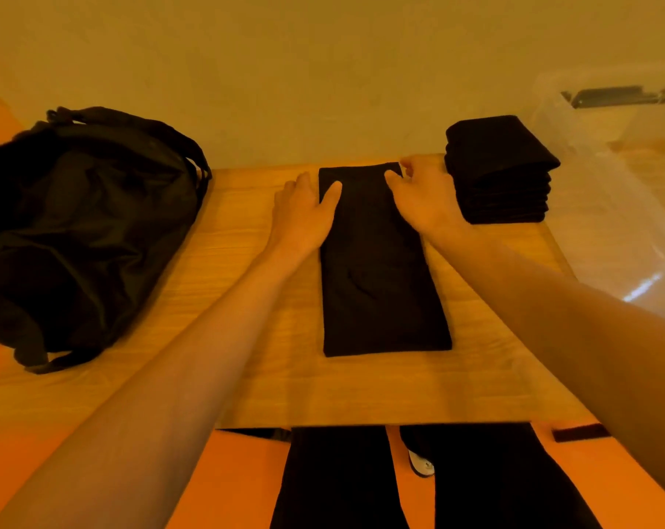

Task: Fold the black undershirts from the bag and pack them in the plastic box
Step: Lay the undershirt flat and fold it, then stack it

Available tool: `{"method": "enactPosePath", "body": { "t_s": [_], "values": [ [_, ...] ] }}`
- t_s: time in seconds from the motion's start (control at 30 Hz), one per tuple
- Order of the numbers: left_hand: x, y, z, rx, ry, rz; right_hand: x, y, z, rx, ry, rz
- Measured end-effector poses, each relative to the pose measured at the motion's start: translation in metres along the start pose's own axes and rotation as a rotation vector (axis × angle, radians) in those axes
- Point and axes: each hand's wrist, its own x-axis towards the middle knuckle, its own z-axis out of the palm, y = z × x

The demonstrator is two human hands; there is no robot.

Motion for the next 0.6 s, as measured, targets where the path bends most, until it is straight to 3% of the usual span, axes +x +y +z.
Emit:
{"method": "enactPosePath", "body": {
  "t_s": [0.13, 0.27, 0.4, 0.6],
  "values": [
    [0.049, 0.002, -0.002, -0.145, -0.045, -0.018, 0.054, 0.008, 0.007, 0.106, 0.134, 0.13],
    [0.069, -0.004, 0.006, -0.162, 0.002, 0.004, 0.073, 0.012, 0.009, -0.016, 0.065, 0.122],
    [0.072, -0.01, 0.019, 0.006, 0.146, 0.074, 0.08, 0.02, 0.009, -0.035, 0.046, 0.121],
    [0.073, -0.008, 0.021, 0.085, 0.177, 0.065, 0.093, 0.009, -0.004, -0.116, -0.103, 0.196]
  ]
}}
